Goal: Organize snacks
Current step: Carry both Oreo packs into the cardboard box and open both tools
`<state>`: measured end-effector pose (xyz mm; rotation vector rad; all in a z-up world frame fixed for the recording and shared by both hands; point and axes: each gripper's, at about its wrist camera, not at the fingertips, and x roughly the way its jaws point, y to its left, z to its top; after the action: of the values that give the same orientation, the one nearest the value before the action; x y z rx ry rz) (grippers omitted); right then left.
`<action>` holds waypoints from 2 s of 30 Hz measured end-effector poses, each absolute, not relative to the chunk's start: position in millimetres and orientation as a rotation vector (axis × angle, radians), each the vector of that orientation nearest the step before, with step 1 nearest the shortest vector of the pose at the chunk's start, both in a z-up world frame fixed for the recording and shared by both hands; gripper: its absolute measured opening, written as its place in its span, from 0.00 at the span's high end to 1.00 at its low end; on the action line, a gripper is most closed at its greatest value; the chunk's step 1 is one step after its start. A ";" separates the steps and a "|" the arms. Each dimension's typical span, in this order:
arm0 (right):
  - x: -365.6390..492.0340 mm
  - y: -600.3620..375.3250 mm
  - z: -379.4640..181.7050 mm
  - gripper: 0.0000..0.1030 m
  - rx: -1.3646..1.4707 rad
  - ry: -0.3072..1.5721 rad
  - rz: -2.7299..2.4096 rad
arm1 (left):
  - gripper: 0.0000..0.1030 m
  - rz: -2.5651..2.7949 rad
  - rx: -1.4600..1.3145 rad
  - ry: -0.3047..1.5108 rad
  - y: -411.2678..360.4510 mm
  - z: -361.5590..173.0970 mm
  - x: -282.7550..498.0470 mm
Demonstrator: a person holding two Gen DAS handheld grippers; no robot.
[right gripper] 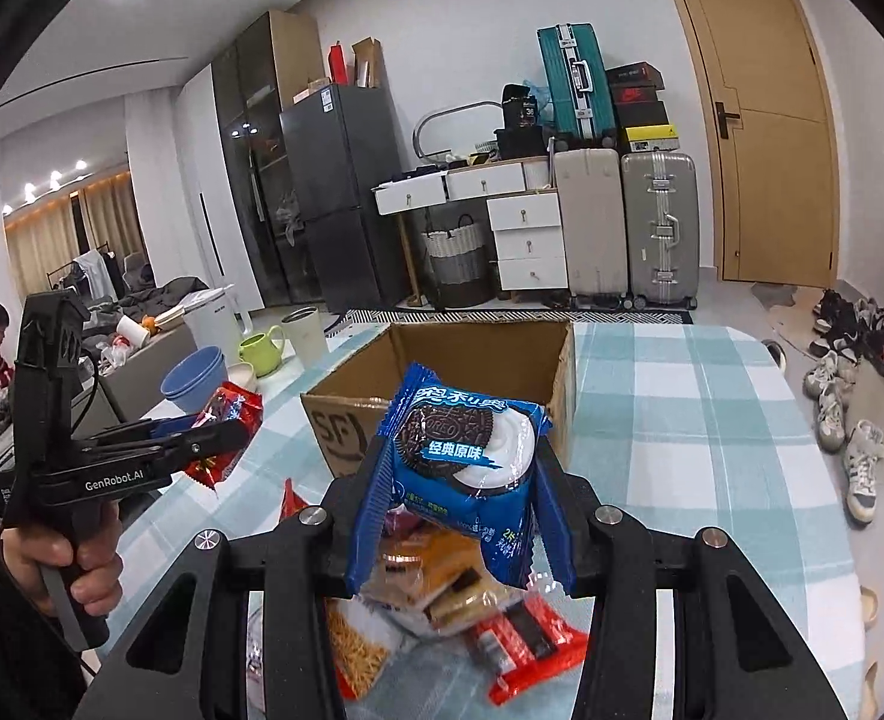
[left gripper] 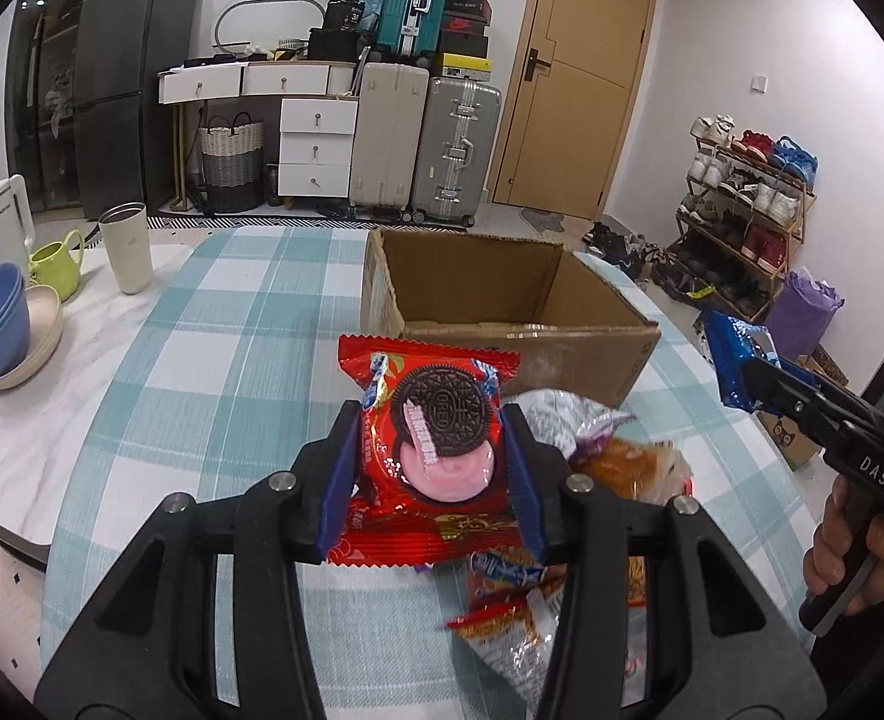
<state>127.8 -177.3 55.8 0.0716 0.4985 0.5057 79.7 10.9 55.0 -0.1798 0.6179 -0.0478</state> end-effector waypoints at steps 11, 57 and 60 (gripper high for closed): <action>173.4 -164.5 55.4 0.56 0.060 0.525 0.517 | 0.59 -0.051 -0.172 0.609 4.0 71.2 127.5; 293.1 -133.3 16.9 0.56 -0.063 0.622 0.507 | 0.59 -0.047 -0.109 0.734 -4.1 24.9 300.7; 290.7 -133.8 18.3 0.50 -0.068 0.617 0.520 | 0.59 -0.046 -0.097 0.737 -8.0 22.9 300.2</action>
<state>290.7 -133.8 18.3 -0.0681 0.6167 0.5199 300.1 -8.0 22.9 -0.0966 0.7371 -0.0464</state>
